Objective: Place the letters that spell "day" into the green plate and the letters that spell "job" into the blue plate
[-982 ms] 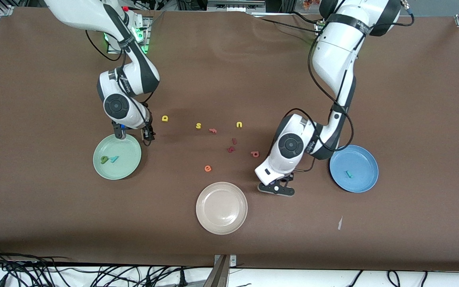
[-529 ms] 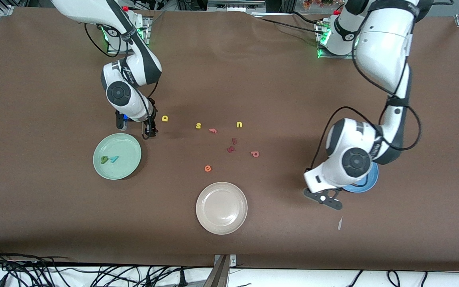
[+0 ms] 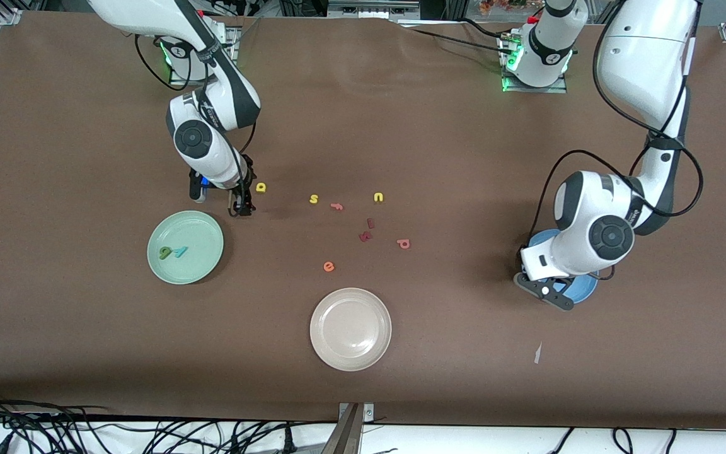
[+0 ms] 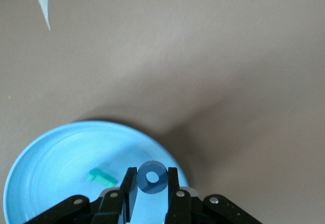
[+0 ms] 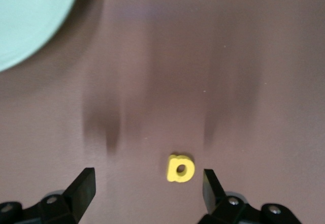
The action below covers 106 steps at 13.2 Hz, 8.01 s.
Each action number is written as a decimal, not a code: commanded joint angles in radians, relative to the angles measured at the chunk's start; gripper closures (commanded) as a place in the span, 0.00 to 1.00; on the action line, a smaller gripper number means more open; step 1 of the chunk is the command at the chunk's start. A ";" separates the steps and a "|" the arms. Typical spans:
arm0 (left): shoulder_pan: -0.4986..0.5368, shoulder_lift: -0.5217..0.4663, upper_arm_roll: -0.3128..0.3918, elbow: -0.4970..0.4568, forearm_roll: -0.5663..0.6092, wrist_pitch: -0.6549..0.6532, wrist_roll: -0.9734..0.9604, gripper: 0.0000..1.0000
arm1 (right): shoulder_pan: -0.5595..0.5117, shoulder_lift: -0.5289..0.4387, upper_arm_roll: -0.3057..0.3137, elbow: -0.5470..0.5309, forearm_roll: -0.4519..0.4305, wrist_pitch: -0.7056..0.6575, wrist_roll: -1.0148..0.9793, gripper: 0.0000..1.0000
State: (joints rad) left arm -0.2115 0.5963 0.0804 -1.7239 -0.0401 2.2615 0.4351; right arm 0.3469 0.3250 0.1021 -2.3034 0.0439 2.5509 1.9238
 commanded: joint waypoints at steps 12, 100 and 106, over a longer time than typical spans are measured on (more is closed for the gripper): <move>-0.179 -0.050 -0.024 -0.077 -0.070 0.073 -0.485 0.00 | 0.024 0.051 0.028 -0.033 0.016 0.111 0.103 0.66; 0.190 -0.382 -0.011 0.173 0.062 -0.543 -0.286 0.00 | -0.212 -0.236 -0.205 0.753 -0.081 -0.969 -1.835 0.00; 0.207 -0.524 -0.033 0.178 0.026 -0.654 -0.364 0.00 | -0.213 -0.241 -0.209 0.754 -0.082 -0.994 -1.899 0.00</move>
State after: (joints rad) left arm -0.0178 0.1145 0.0713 -1.5069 0.0111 1.6309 0.1133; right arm 0.1361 0.0847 -0.1061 -1.5718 -0.0258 1.5888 0.0608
